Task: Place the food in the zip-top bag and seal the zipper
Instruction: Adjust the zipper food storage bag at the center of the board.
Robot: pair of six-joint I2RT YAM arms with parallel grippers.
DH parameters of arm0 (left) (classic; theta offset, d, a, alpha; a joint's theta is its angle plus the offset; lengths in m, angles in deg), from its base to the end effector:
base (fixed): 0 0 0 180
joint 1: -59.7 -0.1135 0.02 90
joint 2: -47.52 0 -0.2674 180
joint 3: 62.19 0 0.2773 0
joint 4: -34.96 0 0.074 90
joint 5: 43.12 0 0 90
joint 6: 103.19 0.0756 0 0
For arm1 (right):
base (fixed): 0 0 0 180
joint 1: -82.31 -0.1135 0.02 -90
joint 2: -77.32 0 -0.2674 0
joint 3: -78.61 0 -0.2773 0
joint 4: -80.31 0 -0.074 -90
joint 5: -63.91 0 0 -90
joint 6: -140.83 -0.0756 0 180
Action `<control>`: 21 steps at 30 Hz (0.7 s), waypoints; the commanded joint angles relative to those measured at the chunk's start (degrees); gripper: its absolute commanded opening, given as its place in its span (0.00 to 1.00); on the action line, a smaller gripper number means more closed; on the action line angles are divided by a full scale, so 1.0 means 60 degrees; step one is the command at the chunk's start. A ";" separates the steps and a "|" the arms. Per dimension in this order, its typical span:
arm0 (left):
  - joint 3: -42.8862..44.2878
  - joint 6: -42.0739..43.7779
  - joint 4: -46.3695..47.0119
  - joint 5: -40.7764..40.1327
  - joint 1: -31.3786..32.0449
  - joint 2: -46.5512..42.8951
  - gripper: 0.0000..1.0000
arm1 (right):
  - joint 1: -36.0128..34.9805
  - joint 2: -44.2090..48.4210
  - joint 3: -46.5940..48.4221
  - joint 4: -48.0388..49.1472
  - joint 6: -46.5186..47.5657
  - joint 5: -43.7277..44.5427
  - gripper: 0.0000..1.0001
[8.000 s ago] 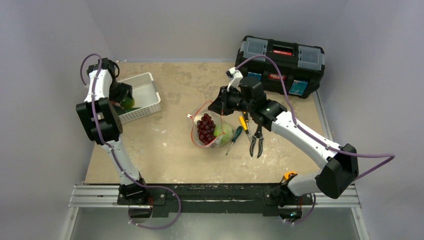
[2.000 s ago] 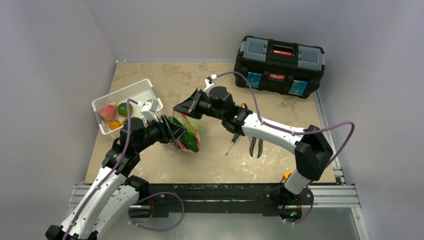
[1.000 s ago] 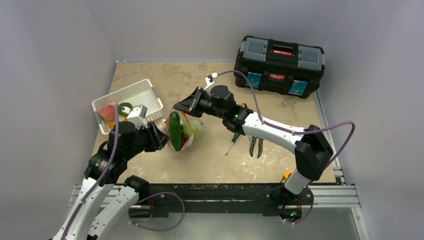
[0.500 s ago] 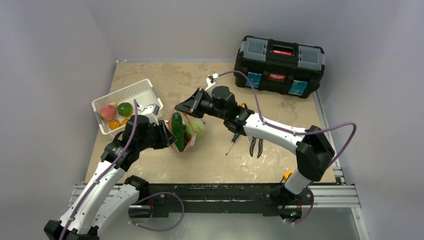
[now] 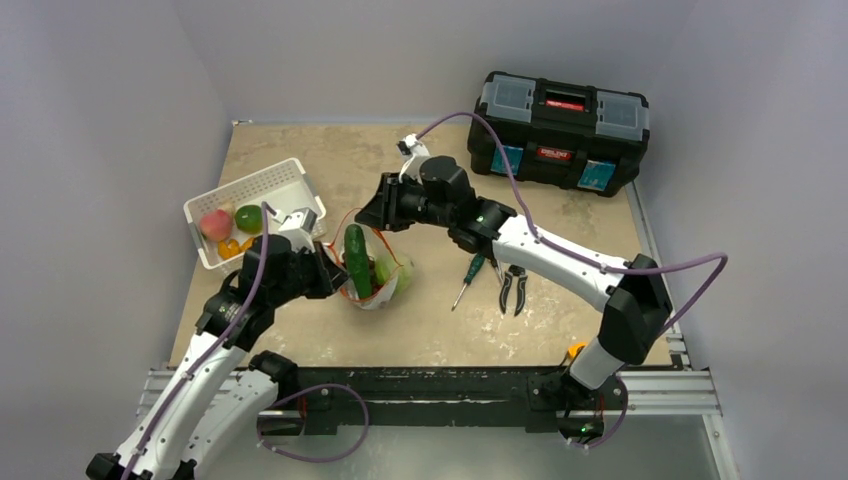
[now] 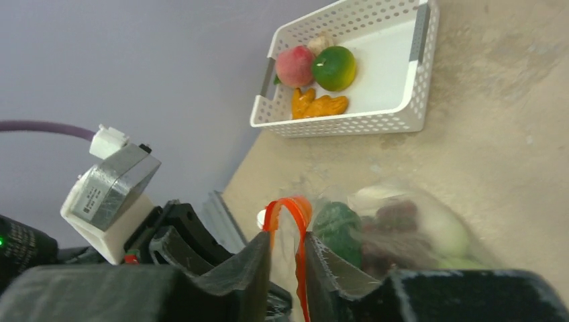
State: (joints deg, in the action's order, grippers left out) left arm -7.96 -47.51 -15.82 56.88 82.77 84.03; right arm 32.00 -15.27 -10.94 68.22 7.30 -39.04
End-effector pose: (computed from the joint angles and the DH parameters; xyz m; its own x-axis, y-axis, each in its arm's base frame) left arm 0.1730 -0.0880 0.2760 -0.7076 -0.3021 -0.6388 0.1463 0.8217 -0.5508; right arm 0.2758 0.3589 0.3340 -0.7259 0.1764 -0.6648 -0.5362 0.4603 0.7075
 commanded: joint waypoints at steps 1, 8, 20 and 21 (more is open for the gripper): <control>-0.0290 -0.0120 0.1066 0.0299 0.0037 -0.0277 0.00 | -0.0025 0.0288 0.0815 -0.1784 0.3149 0.0632 0.33; -0.0759 -0.0401 0.1457 0.0583 0.0037 -0.0650 0.00 | -0.0034 0.0905 0.1020 -0.3450 0.4733 0.2879 0.66; -0.0860 -0.0544 0.1962 0.0938 0.0033 -0.0436 0.00 | -0.1249 0.2382 0.0662 -0.3941 0.4512 0.4857 0.82; -0.0862 -0.0559 0.1981 0.0951 0.0044 -0.0433 0.00 | -0.1439 0.2465 0.0547 -0.3750 0.4543 0.4733 0.81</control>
State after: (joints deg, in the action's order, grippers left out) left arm -12.96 -49.70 -8.78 60.58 82.77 81.22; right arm 26.32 -3.71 -7.36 44.18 33.99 -13.82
